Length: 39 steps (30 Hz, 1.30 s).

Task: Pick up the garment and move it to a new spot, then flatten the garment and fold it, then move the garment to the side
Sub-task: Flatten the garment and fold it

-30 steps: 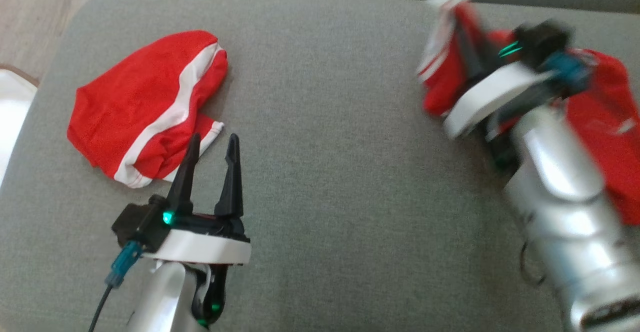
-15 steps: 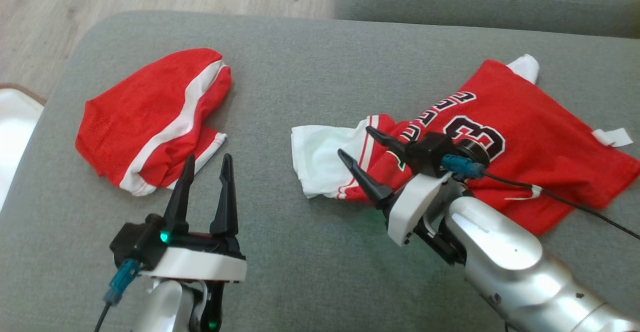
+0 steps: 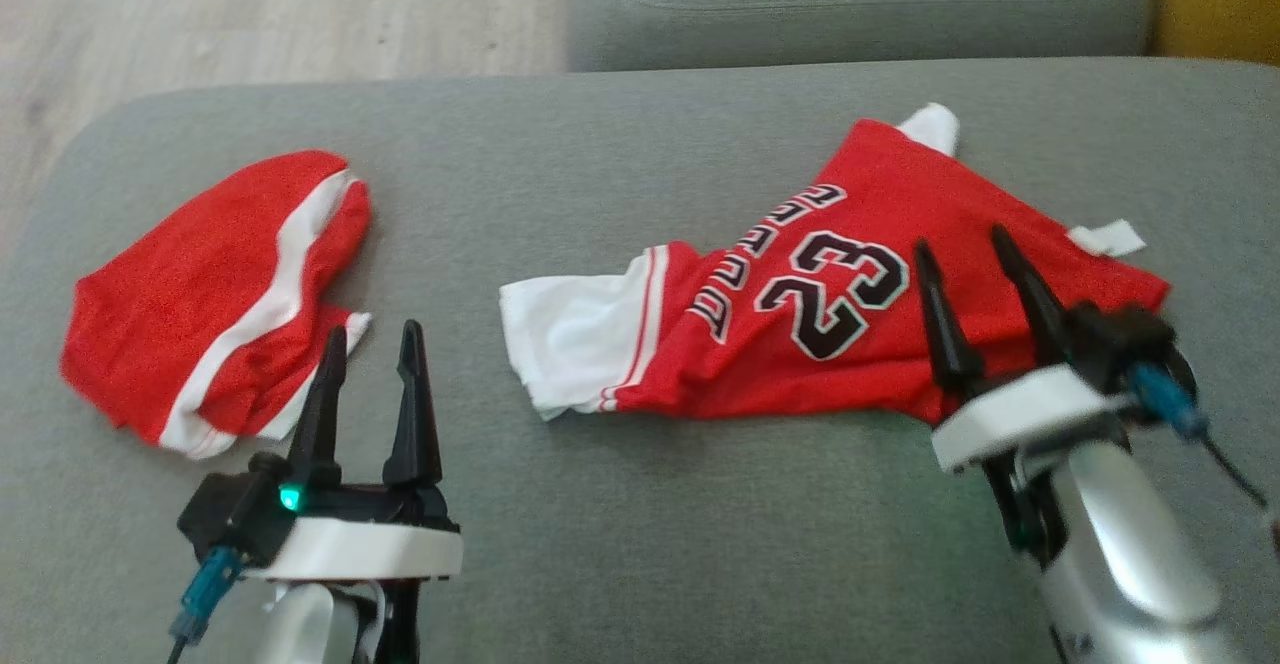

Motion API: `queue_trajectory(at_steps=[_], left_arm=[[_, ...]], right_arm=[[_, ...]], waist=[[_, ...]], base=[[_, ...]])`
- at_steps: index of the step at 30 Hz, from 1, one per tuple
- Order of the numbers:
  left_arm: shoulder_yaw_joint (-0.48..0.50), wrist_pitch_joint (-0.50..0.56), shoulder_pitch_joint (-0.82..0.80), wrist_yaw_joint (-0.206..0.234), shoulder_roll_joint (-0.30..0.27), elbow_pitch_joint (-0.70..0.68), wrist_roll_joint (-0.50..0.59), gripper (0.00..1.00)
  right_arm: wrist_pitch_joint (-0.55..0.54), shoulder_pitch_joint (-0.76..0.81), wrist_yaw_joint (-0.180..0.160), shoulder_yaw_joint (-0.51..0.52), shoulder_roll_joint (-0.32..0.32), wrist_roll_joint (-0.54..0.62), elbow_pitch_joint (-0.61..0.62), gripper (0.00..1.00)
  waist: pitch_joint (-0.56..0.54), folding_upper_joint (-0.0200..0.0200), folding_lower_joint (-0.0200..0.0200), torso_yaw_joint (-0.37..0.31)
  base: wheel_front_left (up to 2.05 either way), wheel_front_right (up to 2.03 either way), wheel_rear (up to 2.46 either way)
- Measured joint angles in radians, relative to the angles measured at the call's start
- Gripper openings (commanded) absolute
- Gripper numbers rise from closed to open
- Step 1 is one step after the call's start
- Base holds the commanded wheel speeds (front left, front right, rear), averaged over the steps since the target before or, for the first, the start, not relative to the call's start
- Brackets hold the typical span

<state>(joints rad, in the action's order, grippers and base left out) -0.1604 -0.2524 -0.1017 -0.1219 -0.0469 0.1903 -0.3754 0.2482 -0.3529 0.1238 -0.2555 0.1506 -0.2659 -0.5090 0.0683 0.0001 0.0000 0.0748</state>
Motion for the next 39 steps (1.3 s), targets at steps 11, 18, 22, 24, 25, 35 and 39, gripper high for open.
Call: queue_trajectory(at_steps=[11,18,22,24,25,35,39], left_arm=[[-0.009,0.0,0.013,-0.001,0.0,-0.02,0.005,1.0],[-0.022,0.0,0.007,-0.001,0.0,-0.021,0.005,1.0],[-0.03,0.0,0.007,-0.001,0.0,-0.014,0.005,1.0],[-0.031,0.0,0.006,-0.001,0.0,-0.013,0.005,1.0],[-0.031,0.0,0.006,-0.001,0.0,-0.013,0.005,1.0],[-0.033,0.0,-0.003,-0.002,0.0,-0.006,0.006,1.0],[-0.033,0.0,-0.019,-0.002,0.0,-0.002,0.007,1.0]], right_arm=[[0.002,0.324,0.0,0.242,-0.098,0.105,0.205,1.0],[0.002,0.335,0.0,0.255,-0.106,0.088,0.217,1.0],[0.002,0.335,0.0,0.278,-0.105,0.08,0.12,1.0],[0.002,0.333,0.0,0.274,-0.106,0.046,0.061,1.0],[0.001,0.328,0.0,0.268,-0.105,0.035,0.034,1.0],[-0.002,0.181,0.0,0.218,-0.105,-0.08,-0.18,1.0],[0.003,0.113,0.0,0.198,-0.103,-0.147,-0.261,1.0]], waist=[[-0.01,0.0,-0.0001,-0.09],[0.008,0.0,0.0002,-0.084],[0.014,0.0,0.0001,-0.07],[0.019,0.0,0.0001,-0.062],[0.022,0.0,0.0001,-0.059],[0.054,0.0,0.0002,-0.017],[0.068,0.0,0.0001,0.003]], base=[[0.0,0.0,0.0],[0.0,0.0,0.0],[0.0,0.0,0.0],[0.0,0.0,0.0],[0.0,0.0,0.0],[0.0,0.0,0.0],[0.0,0.0,0.0]])
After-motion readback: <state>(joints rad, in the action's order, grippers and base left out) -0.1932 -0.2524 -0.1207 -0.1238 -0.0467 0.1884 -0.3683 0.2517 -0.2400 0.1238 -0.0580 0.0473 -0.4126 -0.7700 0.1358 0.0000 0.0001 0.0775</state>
